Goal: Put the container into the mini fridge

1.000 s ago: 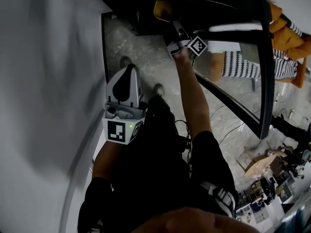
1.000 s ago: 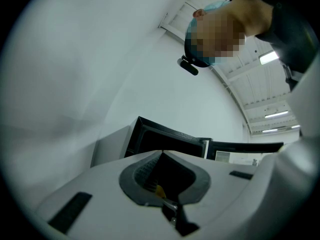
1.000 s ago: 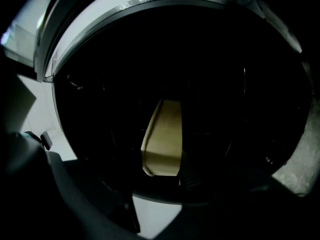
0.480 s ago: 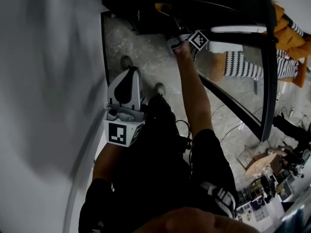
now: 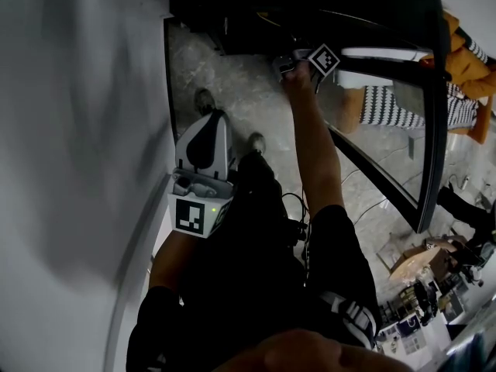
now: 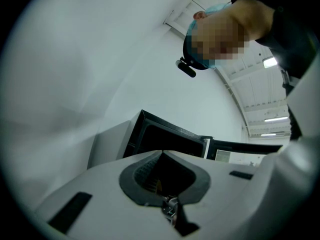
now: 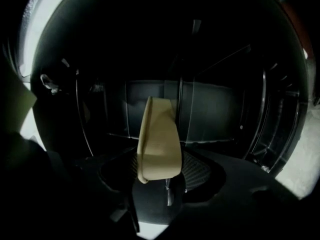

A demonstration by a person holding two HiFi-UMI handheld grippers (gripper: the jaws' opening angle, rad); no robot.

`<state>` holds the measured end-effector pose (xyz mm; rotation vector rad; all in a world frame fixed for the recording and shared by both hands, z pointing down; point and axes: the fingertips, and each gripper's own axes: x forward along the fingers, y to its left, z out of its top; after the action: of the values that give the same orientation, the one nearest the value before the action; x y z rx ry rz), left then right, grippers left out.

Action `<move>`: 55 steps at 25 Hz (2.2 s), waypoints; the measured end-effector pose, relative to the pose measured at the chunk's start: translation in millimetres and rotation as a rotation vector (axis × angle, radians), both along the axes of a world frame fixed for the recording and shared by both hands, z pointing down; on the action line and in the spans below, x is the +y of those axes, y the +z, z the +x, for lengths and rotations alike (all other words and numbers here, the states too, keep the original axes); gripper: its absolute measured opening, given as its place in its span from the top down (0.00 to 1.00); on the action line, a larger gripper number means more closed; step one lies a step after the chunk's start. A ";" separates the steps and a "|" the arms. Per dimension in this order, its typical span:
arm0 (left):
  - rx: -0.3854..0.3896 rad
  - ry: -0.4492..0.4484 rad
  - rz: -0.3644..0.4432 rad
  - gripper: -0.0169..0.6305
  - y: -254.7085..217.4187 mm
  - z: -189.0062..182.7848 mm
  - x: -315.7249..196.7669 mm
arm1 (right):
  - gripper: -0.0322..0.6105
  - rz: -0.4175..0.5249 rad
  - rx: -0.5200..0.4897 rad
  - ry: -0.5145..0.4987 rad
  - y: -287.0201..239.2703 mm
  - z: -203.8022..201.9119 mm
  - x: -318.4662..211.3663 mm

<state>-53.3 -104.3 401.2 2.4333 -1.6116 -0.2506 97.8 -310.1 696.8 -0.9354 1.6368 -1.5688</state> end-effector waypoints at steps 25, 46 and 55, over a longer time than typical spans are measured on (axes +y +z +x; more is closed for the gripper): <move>0.022 0.024 -0.015 0.97 4.1 8.4 3.1 | 0.62 0.005 -0.013 0.035 -0.5 3.7 20.3; 0.047 -0.018 0.016 0.97 -9.0 4.2 -6.6 | 0.61 -0.002 -0.017 0.082 -14.1 11.6 -2.7; 0.050 -0.020 0.012 0.97 -7.5 3.1 -5.6 | 0.55 -0.009 0.040 0.113 -13.0 22.4 -2.1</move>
<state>-50.2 -109.9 393.7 2.4010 -1.6192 -0.3231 120.2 -312.2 683.9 -1.0517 1.5769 -1.4916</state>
